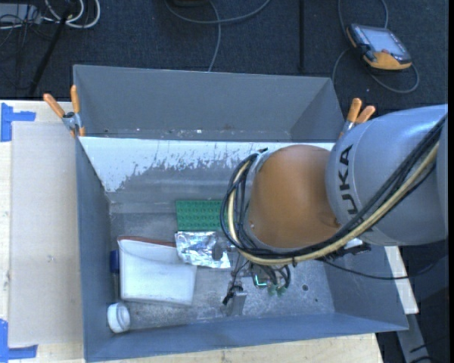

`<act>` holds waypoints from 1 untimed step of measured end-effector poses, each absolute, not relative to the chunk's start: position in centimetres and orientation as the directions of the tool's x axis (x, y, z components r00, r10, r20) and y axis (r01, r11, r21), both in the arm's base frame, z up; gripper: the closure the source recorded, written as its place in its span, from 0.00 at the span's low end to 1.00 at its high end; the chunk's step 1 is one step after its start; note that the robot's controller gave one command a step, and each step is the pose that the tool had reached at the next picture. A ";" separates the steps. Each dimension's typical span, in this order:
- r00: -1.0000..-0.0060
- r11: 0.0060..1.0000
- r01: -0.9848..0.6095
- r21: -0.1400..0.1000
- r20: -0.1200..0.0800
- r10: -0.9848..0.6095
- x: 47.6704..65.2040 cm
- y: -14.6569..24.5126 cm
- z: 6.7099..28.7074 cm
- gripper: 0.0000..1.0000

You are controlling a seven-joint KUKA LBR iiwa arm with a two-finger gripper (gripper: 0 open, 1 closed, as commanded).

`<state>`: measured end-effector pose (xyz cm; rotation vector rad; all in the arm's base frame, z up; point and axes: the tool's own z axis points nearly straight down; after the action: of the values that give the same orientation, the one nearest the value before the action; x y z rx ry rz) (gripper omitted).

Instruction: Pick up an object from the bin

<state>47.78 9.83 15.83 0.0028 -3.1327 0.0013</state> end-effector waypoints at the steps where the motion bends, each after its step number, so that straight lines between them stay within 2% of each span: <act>1: -0.987 0.987 -0.160 0.000 -0.003 -0.160 55.8 8.9 12.3 0.00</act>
Offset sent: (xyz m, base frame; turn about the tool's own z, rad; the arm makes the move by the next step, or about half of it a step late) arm 0.0786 -0.0093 -0.0336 -0.1591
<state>55.82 8.87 12.29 0.2526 -3.1341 0.0004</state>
